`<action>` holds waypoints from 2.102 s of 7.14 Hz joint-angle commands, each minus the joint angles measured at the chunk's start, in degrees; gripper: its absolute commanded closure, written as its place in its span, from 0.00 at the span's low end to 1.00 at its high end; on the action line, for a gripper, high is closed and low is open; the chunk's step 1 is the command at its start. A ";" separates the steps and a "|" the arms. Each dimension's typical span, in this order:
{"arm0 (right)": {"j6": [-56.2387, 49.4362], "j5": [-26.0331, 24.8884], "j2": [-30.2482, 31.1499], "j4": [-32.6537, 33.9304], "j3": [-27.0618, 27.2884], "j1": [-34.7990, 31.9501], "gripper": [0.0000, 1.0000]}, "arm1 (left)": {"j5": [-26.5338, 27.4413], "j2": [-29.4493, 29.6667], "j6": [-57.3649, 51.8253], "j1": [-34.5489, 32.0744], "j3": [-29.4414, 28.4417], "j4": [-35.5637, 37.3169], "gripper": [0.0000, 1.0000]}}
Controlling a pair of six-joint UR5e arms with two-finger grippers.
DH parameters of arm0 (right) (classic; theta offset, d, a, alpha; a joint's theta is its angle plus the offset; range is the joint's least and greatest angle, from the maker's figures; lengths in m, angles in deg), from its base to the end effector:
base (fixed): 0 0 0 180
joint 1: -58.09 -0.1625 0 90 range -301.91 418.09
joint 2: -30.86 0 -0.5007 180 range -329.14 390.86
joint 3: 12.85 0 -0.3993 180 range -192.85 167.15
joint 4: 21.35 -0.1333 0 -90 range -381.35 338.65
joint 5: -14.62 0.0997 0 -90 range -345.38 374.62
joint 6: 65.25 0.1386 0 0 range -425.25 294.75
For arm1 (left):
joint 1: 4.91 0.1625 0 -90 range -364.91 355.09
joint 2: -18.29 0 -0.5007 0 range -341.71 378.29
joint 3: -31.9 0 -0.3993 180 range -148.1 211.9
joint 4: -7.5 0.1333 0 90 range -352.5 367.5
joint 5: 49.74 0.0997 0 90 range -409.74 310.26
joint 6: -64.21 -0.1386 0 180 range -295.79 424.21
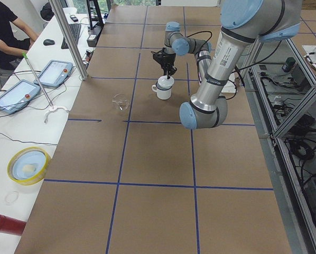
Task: Remove funnel from cup
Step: 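Lower the lid onto the mug's rim and open the left gripper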
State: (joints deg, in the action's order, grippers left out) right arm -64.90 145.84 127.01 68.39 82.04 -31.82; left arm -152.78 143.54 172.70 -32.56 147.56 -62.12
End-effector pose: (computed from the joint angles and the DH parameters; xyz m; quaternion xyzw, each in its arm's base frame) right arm 0.0413 -0.4435 0.7751 -0.0095 -0.3520 0.0052 0.9360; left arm 0.5254 -0.3905 0.2603 -0.0787 0.3515 -0.3290 0.8729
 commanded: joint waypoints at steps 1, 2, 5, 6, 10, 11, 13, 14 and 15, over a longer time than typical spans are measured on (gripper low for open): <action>0.00 0.00 0.00 0.00 0.03 0.00 0.00 | 0.03 0.00 -0.65 -0.12 -1.57 -1.73 1.00; 0.00 0.00 0.00 0.00 0.03 0.00 0.00 | -0.06 0.00 -0.65 -0.12 -1.58 -1.83 1.00; 0.00 0.00 0.00 0.00 0.03 0.00 0.00 | -0.06 0.00 -0.65 -0.12 -1.67 -1.92 1.00; 0.00 0.00 0.00 0.00 0.03 0.00 0.00 | -0.06 0.00 -0.65 -0.12 -1.76 -2.01 1.00; 0.00 0.00 0.00 0.00 0.03 0.00 0.00 | -0.06 -0.09 -0.65 -0.12 -2.46 -2.71 1.00; 0.00 0.00 0.00 0.00 0.03 0.00 0.00 | 0.03 -0.18 -0.83 -0.29 -2.46 -2.71 0.73; 0.00 0.00 0.00 0.00 0.03 0.00 0.00 | -0.15 -0.18 -4.52 -0.56 -2.46 -2.71 0.00; 0.00 0.00 0.00 0.00 0.03 0.00 0.00 | -0.24 -0.27 -4.69 -0.65 -2.46 -2.71 0.00; 0.00 0.00 0.00 0.00 0.03 0.00 0.00 | -0.24 -0.36 -4.78 -0.65 -2.46 -2.71 0.00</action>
State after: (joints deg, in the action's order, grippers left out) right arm -64.90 145.84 127.01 68.39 82.07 -31.82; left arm -152.98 143.27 168.18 -33.15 145.10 -64.83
